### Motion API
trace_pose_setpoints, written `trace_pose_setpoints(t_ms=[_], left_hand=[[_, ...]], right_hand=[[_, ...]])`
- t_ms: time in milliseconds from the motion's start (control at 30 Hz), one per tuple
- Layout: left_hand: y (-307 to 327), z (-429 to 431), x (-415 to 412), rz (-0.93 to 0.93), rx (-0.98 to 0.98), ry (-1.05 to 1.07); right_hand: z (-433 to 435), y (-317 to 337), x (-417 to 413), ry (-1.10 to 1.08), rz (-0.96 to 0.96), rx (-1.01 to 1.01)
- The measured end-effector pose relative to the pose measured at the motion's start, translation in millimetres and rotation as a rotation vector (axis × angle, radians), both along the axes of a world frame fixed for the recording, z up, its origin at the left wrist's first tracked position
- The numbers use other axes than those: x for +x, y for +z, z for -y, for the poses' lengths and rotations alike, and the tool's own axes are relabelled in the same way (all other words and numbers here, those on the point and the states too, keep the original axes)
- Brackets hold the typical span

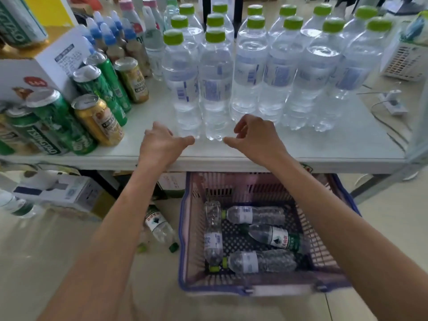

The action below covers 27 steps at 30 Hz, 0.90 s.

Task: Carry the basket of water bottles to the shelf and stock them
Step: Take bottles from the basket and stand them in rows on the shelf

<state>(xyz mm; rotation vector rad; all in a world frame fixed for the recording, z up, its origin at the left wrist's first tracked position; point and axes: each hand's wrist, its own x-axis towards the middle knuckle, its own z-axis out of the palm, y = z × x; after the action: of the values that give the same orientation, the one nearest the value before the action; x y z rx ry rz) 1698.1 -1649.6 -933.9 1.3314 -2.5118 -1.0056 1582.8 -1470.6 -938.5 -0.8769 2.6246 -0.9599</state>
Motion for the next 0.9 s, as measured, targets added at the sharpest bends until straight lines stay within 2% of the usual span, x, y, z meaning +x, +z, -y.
trace_pose_setpoints(t_ms=[67,133,200,300,367,433,467,500,567,700,800,900], left_hand=[[2,-3,15,0.157,0.047,-0.251],[-3,-18,26,0.271,0.252,-0.542],[-22,-43,24,0.400,0.299,-0.738],[-73,-86,4,0.634,0.204,-0.840],[-122,-103,-9,0.730,0.266,-0.773],[-176,-109,-15,0.688,0.307,-0.619],[-198,-110,-17,0.642,0.277,-0.558],[-217,-110,-16,0.620,0.219,-0.517],[-244,-111,-14,0.698,0.108,-0.521],[-282,-105,-11,0.733,0.019,-0.536],[-295,-108,-11,0.741,-0.113,-0.475],[-293,-119,-7,0.752,-0.228,-0.455]], right_hand=[[-24,7,4,0.228,0.228,0.222],[-38,4,10,0.469,0.475,0.433],[-42,-19,12,0.583,0.651,0.629],[-43,-84,2,0.574,0.840,0.914],[-46,-138,-8,0.548,0.900,1.087],[-53,-184,-13,0.508,0.864,1.113],[-57,-203,-13,0.497,0.781,1.081],[-61,-219,-9,0.502,0.642,1.044],[-69,-245,5,0.578,0.388,1.036],[-81,-288,42,0.774,0.302,1.220],[-87,-303,58,0.798,0.195,1.193],[-90,-288,51,0.787,0.192,1.131]])
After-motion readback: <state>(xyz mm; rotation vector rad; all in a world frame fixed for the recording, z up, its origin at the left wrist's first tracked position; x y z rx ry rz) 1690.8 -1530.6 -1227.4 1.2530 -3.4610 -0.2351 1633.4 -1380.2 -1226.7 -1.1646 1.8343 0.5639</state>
